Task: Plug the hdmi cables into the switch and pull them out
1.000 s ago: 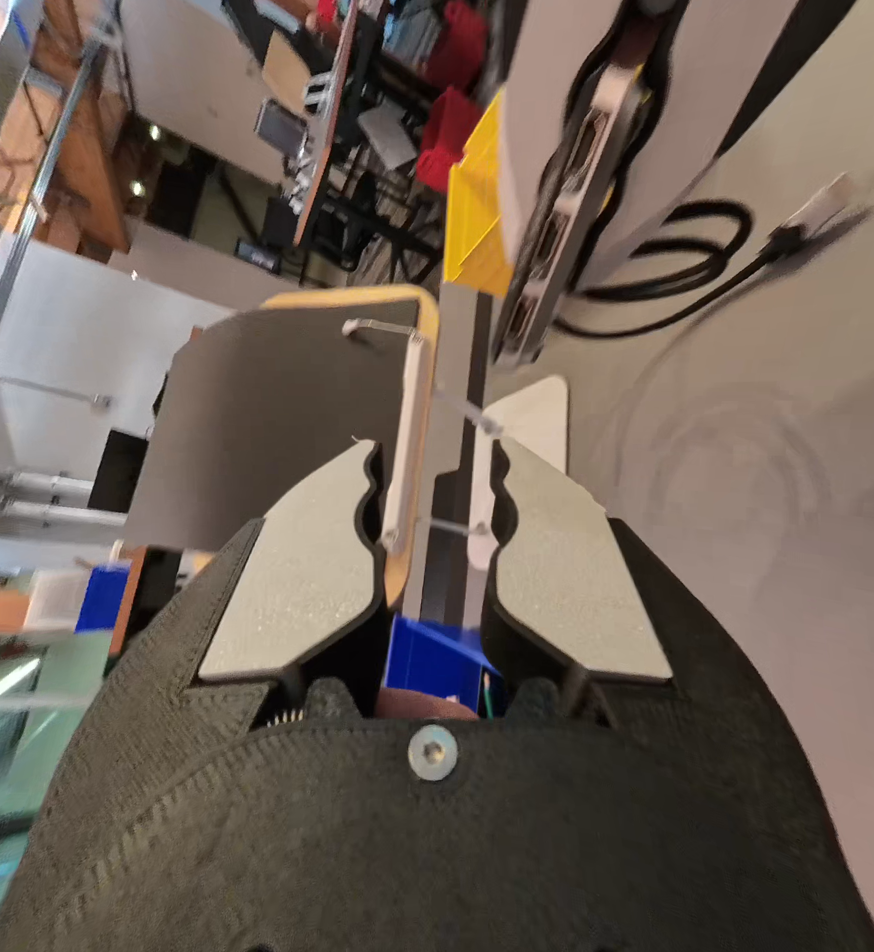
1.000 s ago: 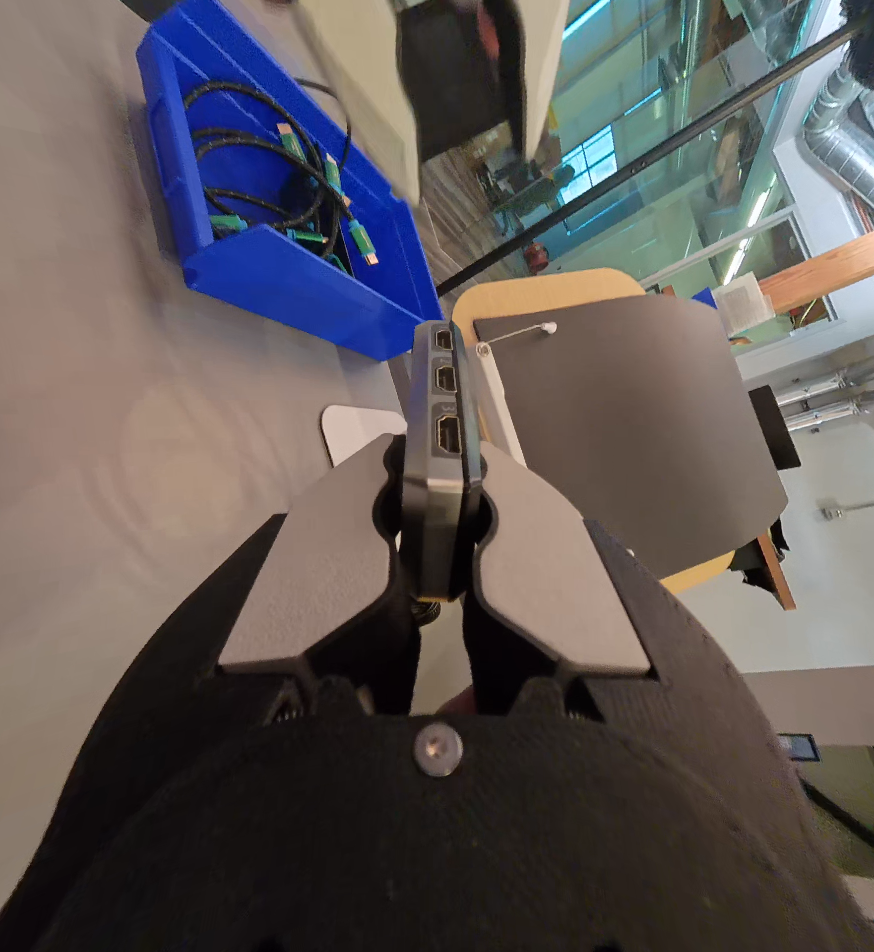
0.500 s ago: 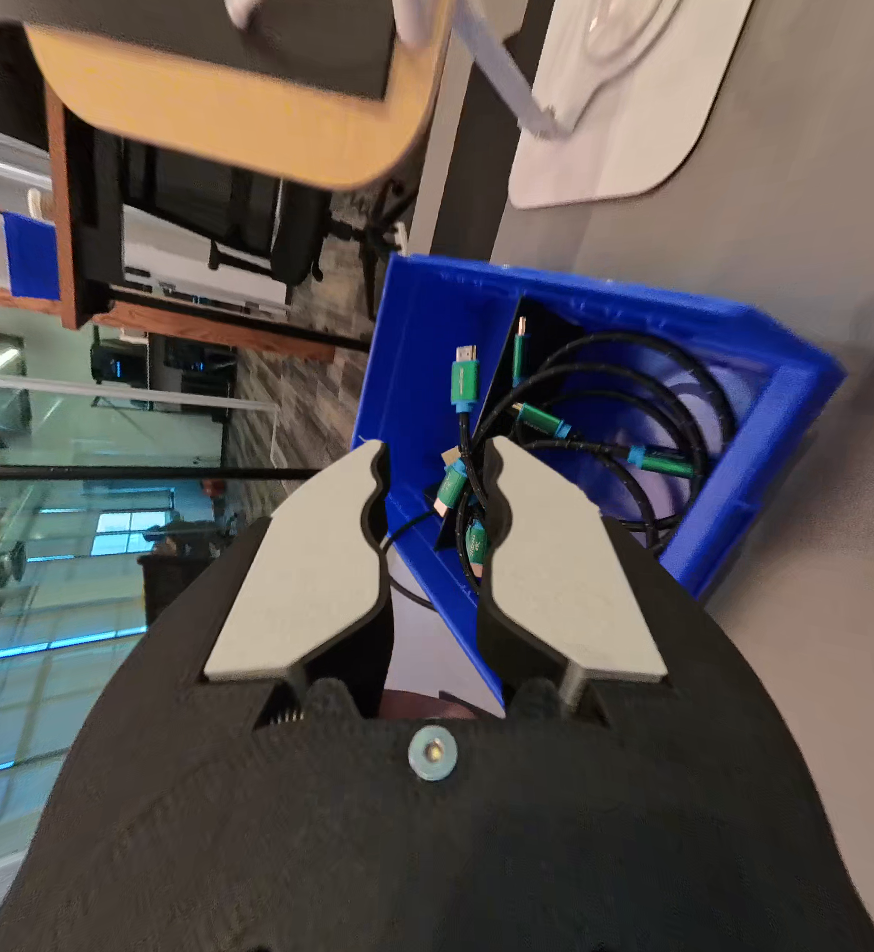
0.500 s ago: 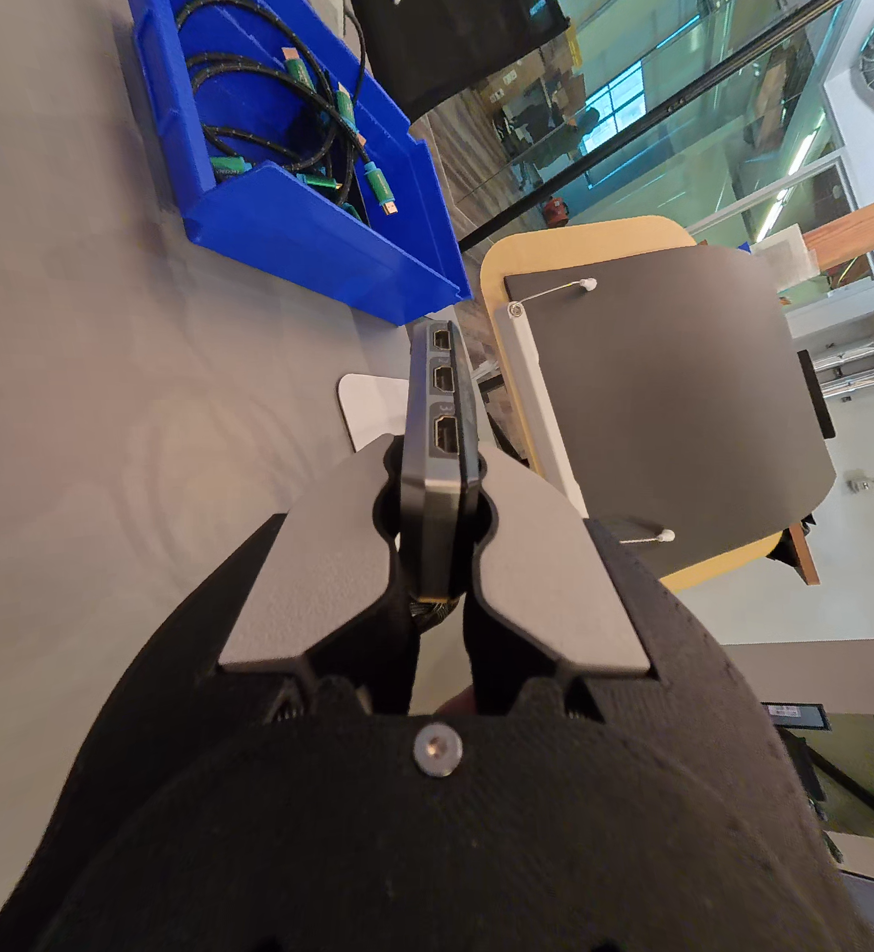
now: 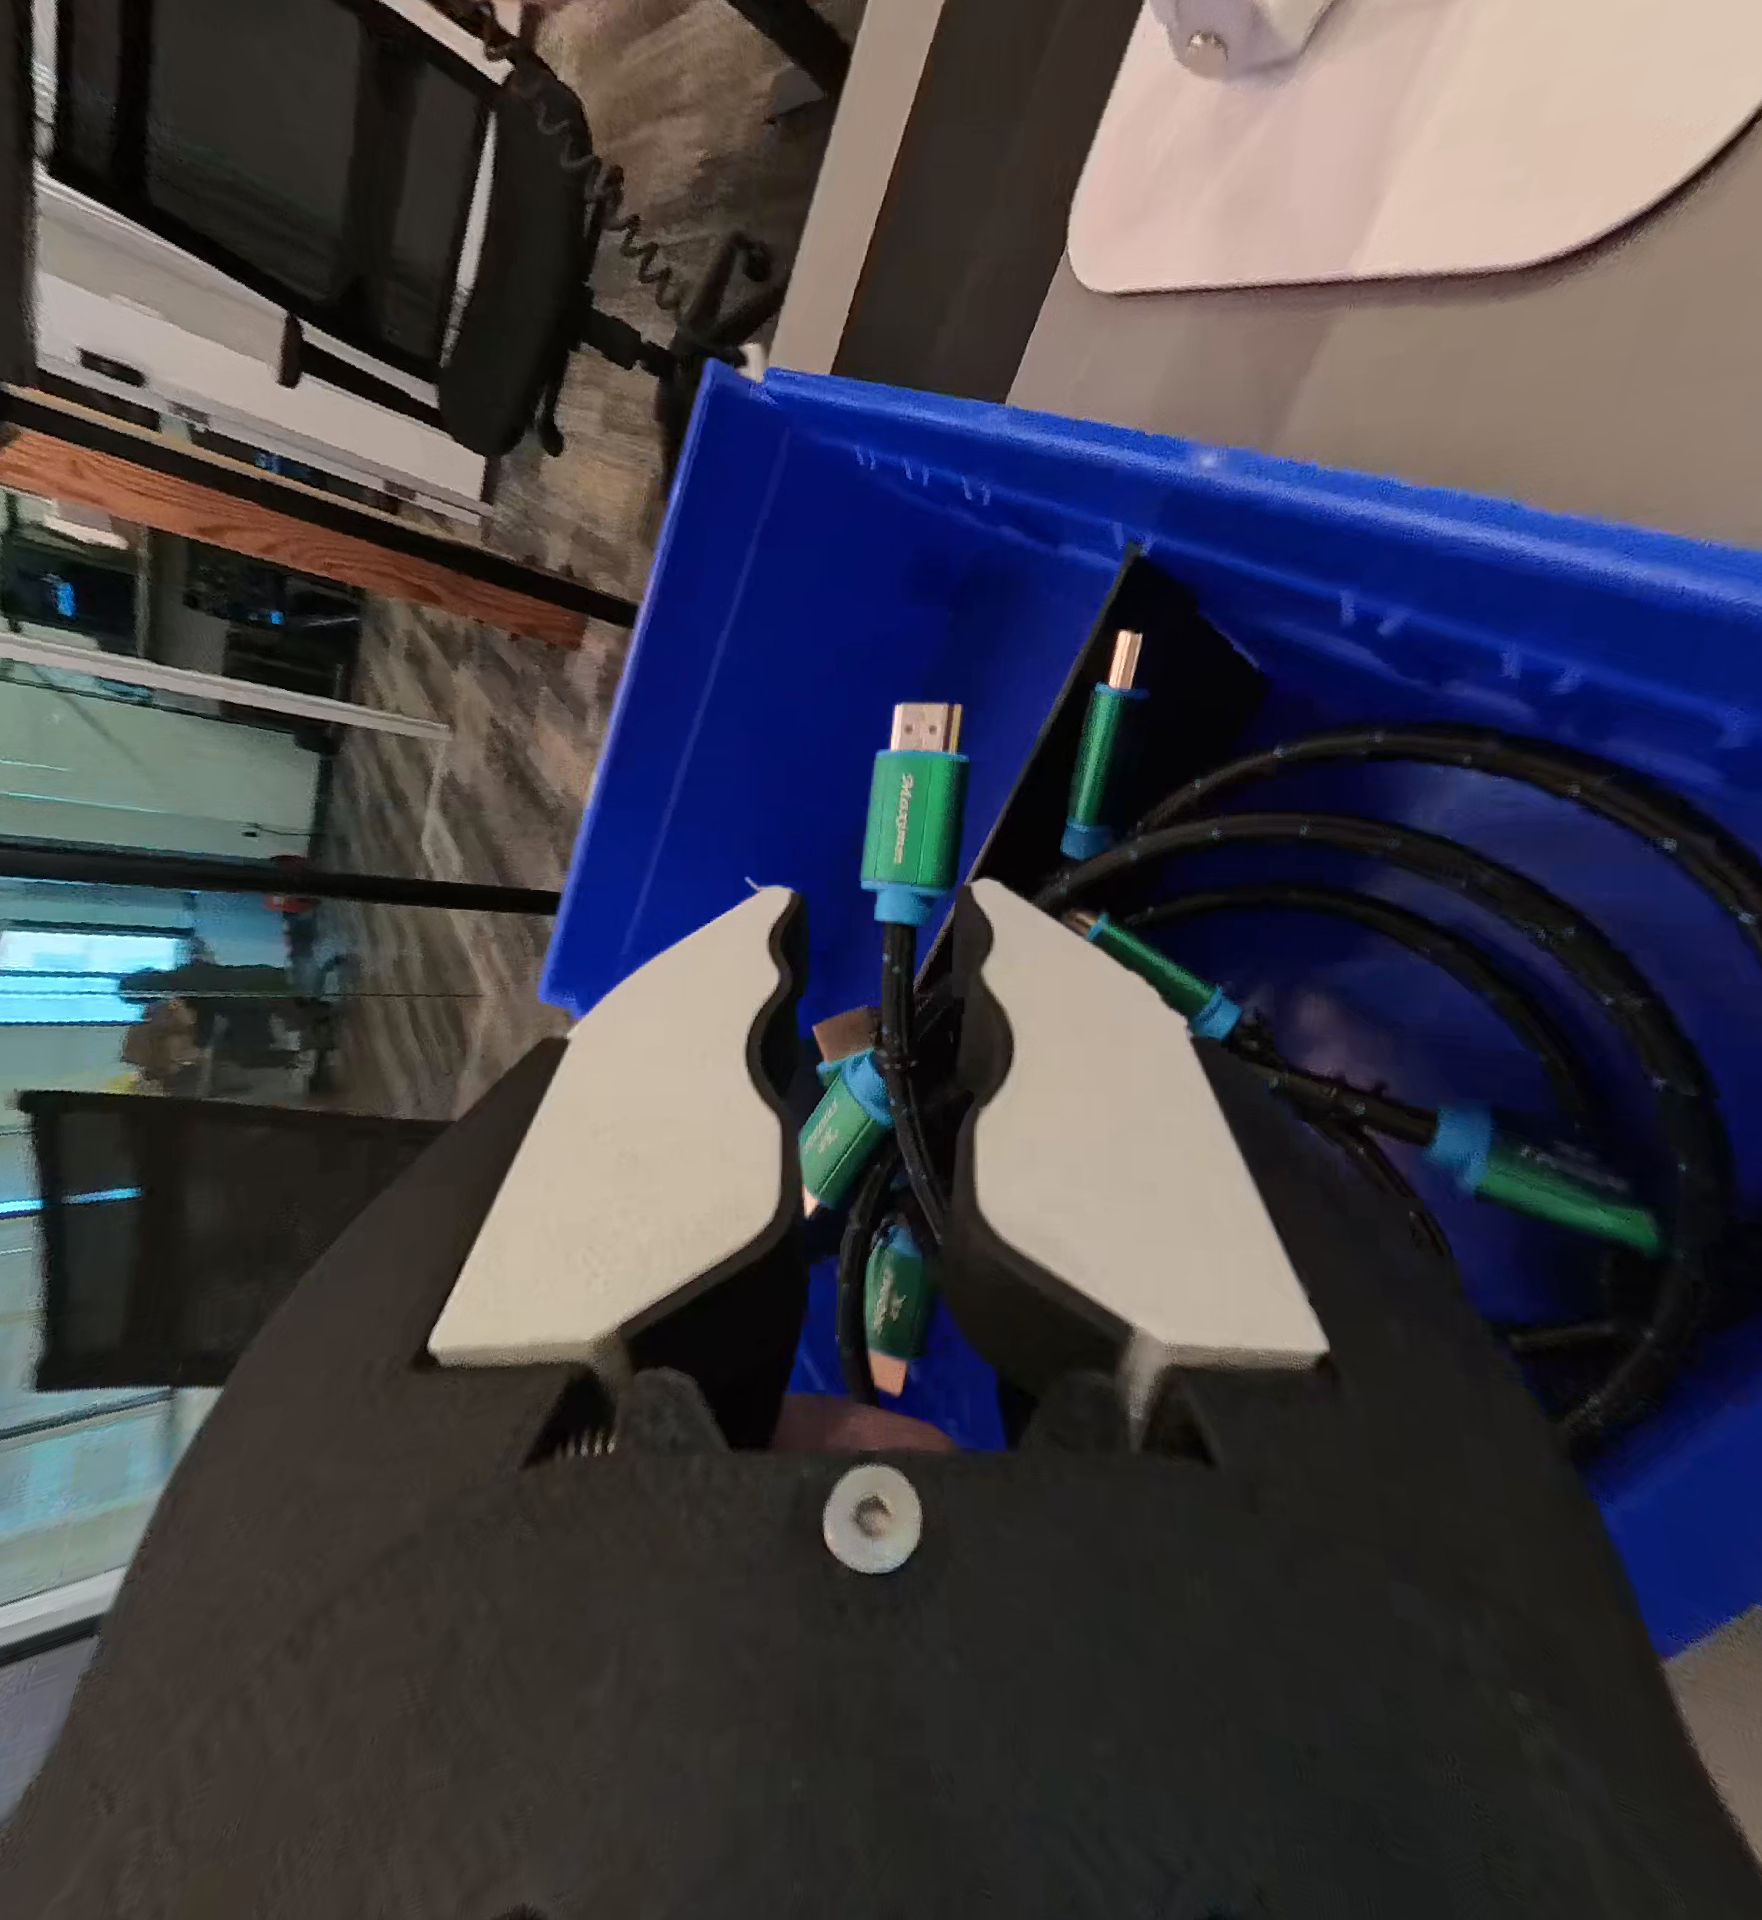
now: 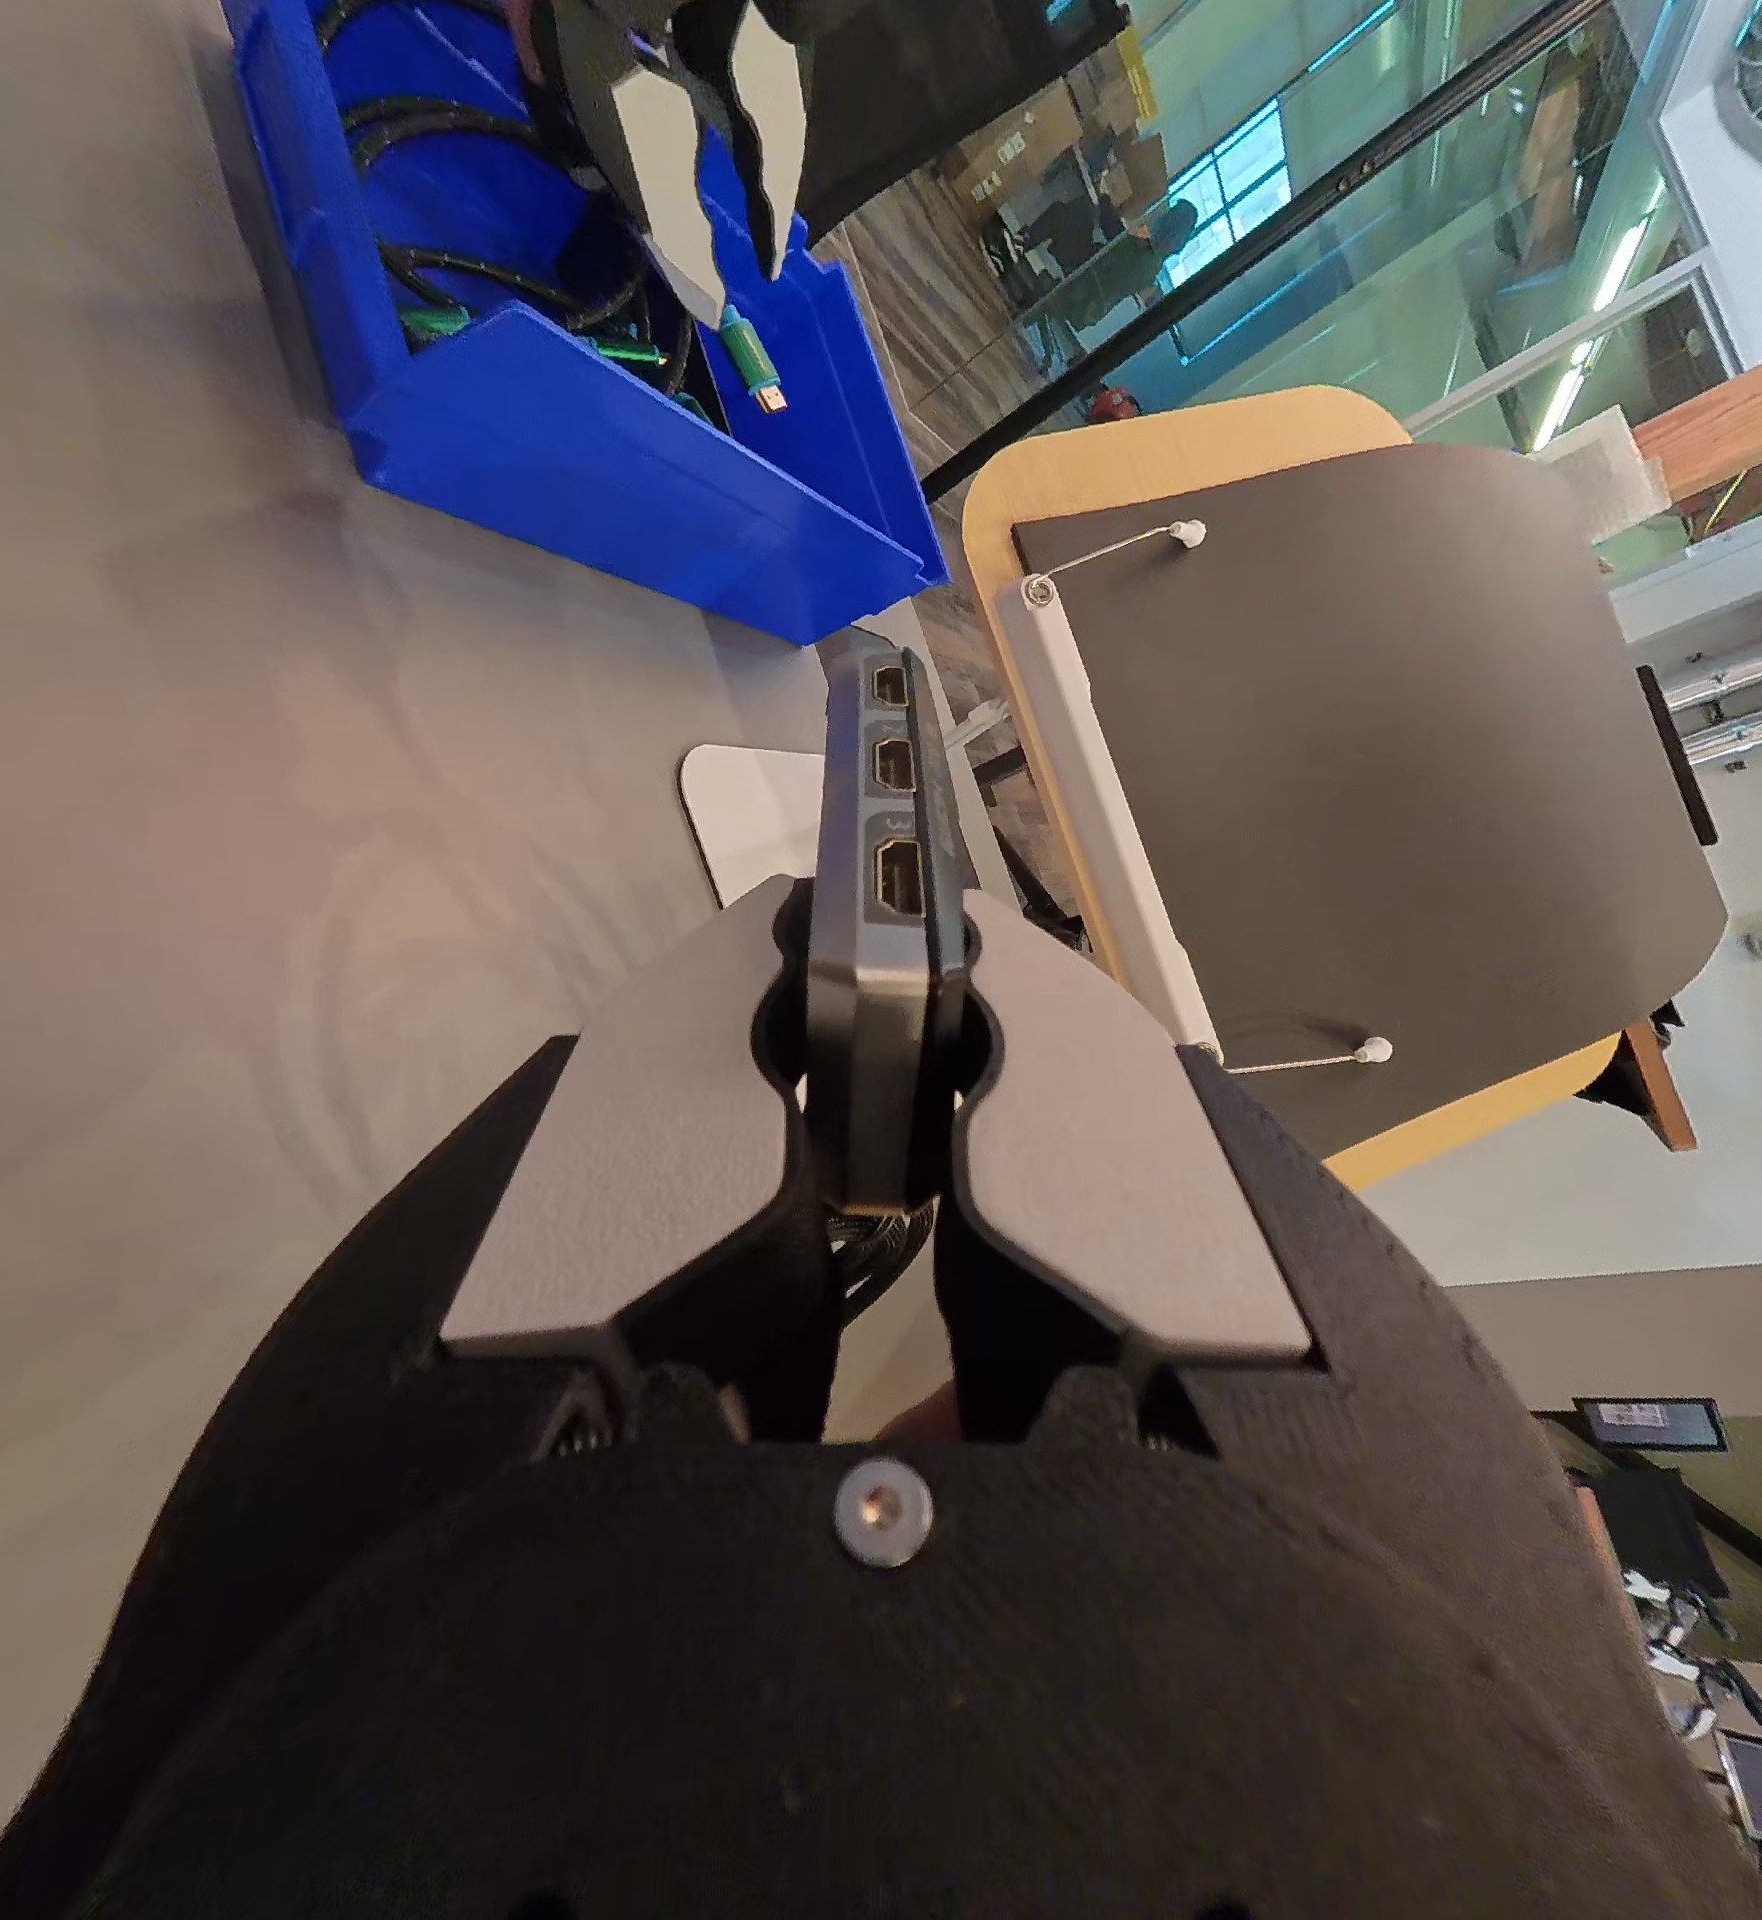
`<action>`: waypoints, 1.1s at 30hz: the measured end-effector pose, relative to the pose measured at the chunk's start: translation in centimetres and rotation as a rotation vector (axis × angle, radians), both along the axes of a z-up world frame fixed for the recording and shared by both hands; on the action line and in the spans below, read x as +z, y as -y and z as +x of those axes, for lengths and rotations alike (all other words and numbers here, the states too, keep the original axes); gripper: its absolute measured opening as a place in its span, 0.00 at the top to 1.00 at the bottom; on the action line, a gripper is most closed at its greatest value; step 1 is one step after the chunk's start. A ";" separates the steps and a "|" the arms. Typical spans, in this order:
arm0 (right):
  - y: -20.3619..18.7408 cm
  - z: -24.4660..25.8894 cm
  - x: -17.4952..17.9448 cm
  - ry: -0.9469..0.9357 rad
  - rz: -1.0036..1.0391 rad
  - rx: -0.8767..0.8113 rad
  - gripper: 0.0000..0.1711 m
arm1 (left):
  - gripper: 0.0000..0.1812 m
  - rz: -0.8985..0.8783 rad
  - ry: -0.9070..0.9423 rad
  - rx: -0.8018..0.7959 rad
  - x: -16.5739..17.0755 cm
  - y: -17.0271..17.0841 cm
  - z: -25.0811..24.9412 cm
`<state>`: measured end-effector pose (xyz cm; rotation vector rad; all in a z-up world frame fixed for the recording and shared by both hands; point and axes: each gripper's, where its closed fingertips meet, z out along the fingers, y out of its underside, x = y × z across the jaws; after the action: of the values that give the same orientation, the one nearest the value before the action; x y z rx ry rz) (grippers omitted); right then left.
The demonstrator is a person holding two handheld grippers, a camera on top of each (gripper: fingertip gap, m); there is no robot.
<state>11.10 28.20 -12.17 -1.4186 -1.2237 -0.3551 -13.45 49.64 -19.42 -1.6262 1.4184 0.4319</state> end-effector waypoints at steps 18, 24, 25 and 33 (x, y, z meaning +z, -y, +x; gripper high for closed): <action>-0.1 0.2 0.2 -0.020 0.008 -0.012 0.88 | 0.90 -0.060 -0.037 0.006 -1.7 -1.5 0.5; -0.3 0.4 0.3 -0.023 0.020 -0.022 0.87 | 0.90 -0.012 0.051 -0.022 0.4 -0.4 0.5; -0.3 0.4 0.3 -0.023 0.020 -0.023 0.88 | 0.90 0.002 0.072 -0.026 1.1 -0.1 0.5; -0.4 0.3 0.4 -0.026 0.034 -0.030 0.88 | 0.90 0.081 0.225 -0.054 7.6 1.8 -0.3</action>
<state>11.43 28.56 -11.75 -1.4095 -1.1712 -0.3751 -13.71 47.87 -11.85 -1.5167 1.2562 0.2626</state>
